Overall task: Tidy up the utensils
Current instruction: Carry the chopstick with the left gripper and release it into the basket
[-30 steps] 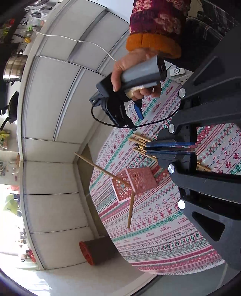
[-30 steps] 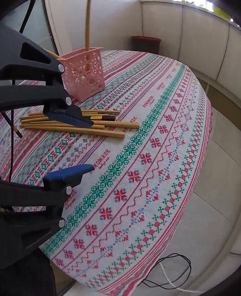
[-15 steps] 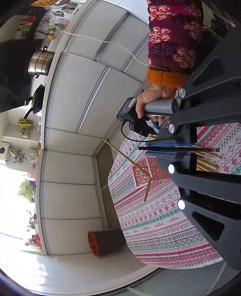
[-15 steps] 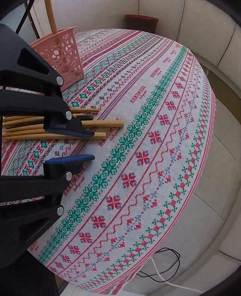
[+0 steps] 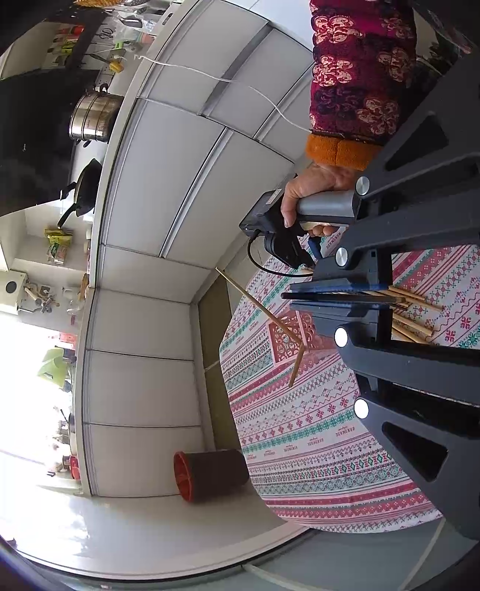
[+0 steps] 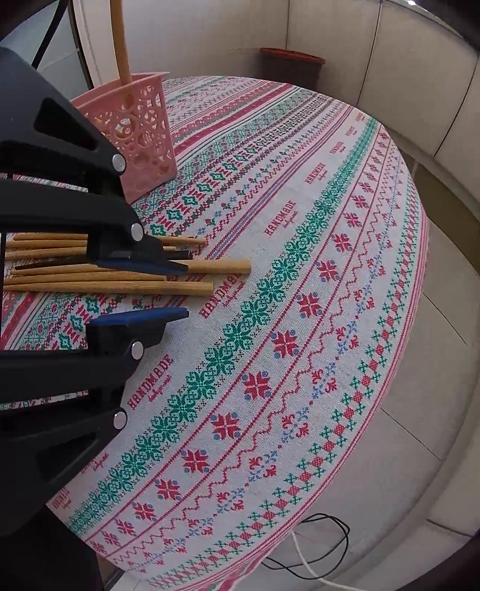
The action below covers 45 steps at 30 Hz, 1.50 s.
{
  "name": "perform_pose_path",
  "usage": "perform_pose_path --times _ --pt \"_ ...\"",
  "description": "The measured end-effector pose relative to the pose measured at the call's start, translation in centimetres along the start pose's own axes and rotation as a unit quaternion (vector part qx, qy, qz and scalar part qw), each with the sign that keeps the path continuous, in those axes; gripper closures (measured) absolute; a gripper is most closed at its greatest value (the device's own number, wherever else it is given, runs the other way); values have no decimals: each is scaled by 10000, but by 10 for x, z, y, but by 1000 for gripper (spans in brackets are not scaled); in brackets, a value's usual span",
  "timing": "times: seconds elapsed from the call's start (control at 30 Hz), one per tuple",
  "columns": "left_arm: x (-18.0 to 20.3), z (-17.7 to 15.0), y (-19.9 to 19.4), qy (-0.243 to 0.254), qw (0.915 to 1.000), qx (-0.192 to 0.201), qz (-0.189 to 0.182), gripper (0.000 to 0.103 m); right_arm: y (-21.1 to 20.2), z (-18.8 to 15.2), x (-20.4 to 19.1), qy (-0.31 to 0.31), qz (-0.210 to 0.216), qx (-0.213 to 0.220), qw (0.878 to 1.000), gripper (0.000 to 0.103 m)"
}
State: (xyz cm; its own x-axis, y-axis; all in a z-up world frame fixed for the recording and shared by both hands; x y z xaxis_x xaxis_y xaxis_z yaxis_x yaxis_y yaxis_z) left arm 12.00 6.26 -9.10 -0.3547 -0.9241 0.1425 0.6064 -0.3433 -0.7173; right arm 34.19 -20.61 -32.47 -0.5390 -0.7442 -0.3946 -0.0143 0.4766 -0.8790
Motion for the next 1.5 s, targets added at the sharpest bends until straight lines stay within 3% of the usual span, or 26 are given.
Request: perform_pose_path --times 0.17,0.2,0.23,0.43,0.5,0.73,0.87,1.17,1.5 --pt "-2 -1 -2 -56 10000 13 16 100 7 5 -4 12 -226 100 9997 88" --pt "-3 -1 -4 -72 10000 35 13 100 8 6 -5 9 -335 123 9994 95" --pt "-3 0 -4 -77 10000 44 9 100 8 7 -6 32 -372 134 9992 95" --pt "-6 0 -8 -170 9998 69 77 100 4 0 11 11 -175 242 9996 96" --pt "-7 1 -11 -218 9997 111 84 100 -3 -3 22 -95 84 337 9994 96" --pt "-1 6 -24 -302 9992 232 137 100 -57 -44 35 -1004 390 1042 9887 96" --pt "3 10 -28 -378 9988 252 157 100 -98 -83 31 -1679 493 1507 9730 96" --pt "9 22 -38 -493 9981 336 153 100 -179 -176 26 -2907 514 2399 9248 96" --pt "13 57 -47 -442 9973 517 274 100 -266 -225 -17 -3607 910 3088 8754 96"
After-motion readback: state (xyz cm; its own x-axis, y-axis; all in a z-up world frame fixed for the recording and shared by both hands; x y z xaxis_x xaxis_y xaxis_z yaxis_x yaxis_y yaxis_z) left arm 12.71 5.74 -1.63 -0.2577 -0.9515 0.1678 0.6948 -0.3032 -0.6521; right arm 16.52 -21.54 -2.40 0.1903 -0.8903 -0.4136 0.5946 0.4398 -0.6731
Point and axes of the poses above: each gripper's, at about its wrist camera, not at the fingertips, and y roughly the way its jaws point, x to its right, z to its top, the point moved 3 cm from there along y, roughly the way its jaws point, and after that the axes turned 15 degrees about -x, right-handed, at the moved point
